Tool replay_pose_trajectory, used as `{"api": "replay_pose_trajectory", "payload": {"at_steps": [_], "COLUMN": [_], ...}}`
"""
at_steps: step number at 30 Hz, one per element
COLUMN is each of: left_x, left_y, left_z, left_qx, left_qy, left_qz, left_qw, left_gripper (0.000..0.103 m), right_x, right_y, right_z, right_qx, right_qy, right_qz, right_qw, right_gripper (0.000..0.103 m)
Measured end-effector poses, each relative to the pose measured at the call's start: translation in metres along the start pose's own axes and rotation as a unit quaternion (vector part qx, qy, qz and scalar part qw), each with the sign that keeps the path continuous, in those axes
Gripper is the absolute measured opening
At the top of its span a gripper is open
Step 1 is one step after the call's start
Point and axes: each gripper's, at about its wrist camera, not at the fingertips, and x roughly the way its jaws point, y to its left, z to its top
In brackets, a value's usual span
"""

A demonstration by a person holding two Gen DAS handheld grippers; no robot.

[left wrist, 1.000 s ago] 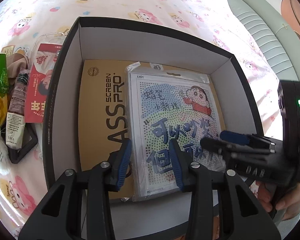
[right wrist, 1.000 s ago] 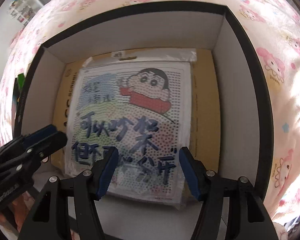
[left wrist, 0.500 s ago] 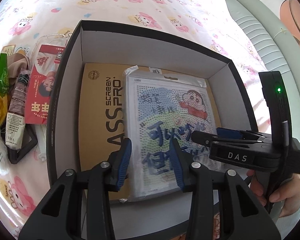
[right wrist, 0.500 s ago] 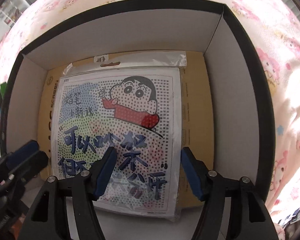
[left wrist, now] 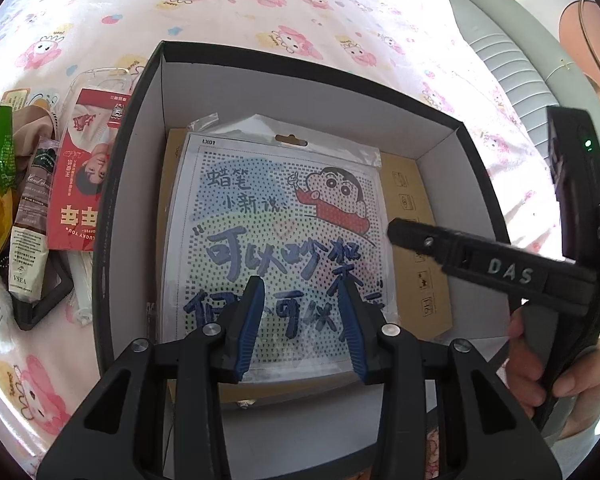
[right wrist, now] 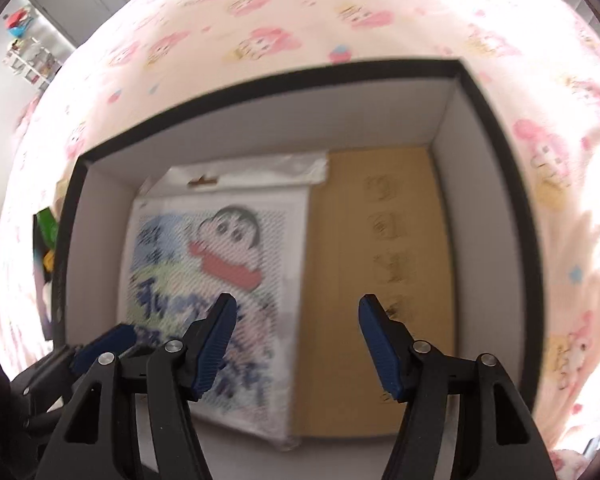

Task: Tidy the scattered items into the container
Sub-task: 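Open the left gripper and release the kit flat inside the box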

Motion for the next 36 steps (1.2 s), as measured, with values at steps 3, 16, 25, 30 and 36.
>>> {"api": "replay_pose_trajectory", "payload": {"at_steps": [3, 16, 25, 30, 36], "left_x": [0.010, 0.009, 0.027, 0.043, 0.071], "left_y": [0.000, 0.015, 0.013, -0.002, 0.011], "left_z": [0.022, 0.066, 0.109, 0.116, 0.123], "left_qx": [-0.013, -0.033, -0.029, 0.013, -0.005], "left_qy": [0.039, 0.014, 0.023, 0.029, 0.056], "left_qz": [0.009, -0.011, 0.045, 0.102, 0.139], "left_qw": [0.9991, 0.9993, 0.9983, 0.9943, 0.9888], "left_gripper": [0.038, 0.035, 0.035, 0.035, 0.035], "right_x": [0.000, 0.013, -0.010, -0.024, -0.024], "right_y": [-0.007, 0.020, 0.026, 0.026, 0.041], "right_z": [0.008, 0.046, 0.043, 0.039, 0.039], "right_qx": [0.008, -0.004, -0.008, -0.003, -0.013], "right_qy": [0.020, 0.053, 0.037, 0.028, 0.044], "right_qz": [0.028, 0.074, 0.067, 0.070, 0.069], "right_qw": [0.999, 0.996, 0.997, 0.997, 0.997], "right_gripper": [0.061, 0.051, 0.051, 0.051, 0.051]}}
